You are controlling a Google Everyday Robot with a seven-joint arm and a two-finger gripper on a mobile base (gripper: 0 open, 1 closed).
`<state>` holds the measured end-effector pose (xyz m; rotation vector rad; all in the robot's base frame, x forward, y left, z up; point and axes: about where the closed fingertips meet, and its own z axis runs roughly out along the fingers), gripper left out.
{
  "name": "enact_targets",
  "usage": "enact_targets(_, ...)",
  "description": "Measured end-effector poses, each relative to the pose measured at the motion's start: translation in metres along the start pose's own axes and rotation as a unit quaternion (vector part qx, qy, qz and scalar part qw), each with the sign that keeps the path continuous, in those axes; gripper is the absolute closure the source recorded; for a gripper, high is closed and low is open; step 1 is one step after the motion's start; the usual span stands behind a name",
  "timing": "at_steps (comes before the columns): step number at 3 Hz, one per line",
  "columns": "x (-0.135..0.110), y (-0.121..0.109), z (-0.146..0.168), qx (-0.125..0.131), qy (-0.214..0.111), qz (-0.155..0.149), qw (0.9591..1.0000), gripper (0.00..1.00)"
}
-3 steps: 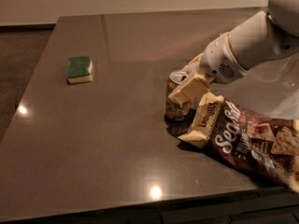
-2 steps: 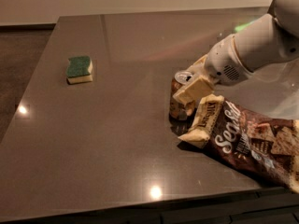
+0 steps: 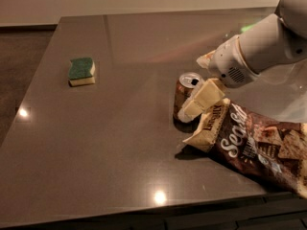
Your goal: Move orange can near brown chip bag
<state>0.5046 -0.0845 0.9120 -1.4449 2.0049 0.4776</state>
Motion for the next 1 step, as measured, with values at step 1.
enact_targets(1, -0.0001, 0.0000, 0.0000, 0.000, 0.000, 0.000, 1.0000, 0.00)
